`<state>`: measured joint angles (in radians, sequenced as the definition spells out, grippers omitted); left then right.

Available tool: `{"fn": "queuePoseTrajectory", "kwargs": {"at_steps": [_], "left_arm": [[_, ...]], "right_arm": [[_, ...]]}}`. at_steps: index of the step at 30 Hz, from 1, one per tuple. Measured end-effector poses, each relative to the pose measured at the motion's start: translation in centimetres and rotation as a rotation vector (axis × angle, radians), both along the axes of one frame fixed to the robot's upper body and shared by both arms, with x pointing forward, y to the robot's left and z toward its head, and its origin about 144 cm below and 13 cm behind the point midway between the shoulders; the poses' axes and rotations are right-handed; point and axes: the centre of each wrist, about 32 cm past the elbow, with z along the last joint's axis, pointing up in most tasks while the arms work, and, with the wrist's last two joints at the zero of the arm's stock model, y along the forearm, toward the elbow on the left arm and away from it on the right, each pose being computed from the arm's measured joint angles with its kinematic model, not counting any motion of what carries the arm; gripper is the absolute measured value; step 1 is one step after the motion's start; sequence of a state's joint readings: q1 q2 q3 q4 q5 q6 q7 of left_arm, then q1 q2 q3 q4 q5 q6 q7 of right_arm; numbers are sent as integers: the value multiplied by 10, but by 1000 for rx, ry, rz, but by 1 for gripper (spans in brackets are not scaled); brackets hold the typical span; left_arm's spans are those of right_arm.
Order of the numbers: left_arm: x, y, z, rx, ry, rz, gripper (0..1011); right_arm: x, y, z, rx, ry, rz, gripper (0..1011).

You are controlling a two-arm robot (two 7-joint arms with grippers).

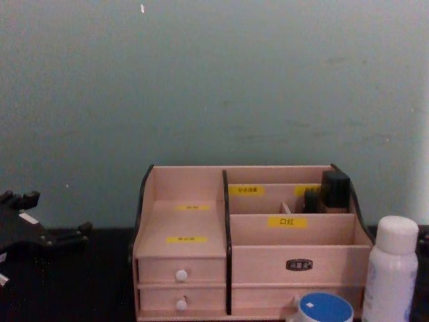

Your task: Pick up the facial cleanser and watermelon frost from the table and place them into the tiered storage box.

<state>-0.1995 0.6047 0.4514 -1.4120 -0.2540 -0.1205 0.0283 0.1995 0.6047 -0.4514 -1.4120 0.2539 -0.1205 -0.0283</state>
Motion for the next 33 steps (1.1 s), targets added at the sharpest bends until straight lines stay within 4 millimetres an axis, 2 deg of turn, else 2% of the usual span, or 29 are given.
{"fn": "queuePoseTrajectory", "kwargs": {"at_steps": [28, 33], "left_arm": [[0, 0, 0, 0, 0, 0, 1001], [0, 0, 0, 0, 0, 0, 1001]], "right_arm": [[0, -1, 0, 4, 1, 0, 1002], [-7, -3, 2, 14, 16, 20, 1003]]}}
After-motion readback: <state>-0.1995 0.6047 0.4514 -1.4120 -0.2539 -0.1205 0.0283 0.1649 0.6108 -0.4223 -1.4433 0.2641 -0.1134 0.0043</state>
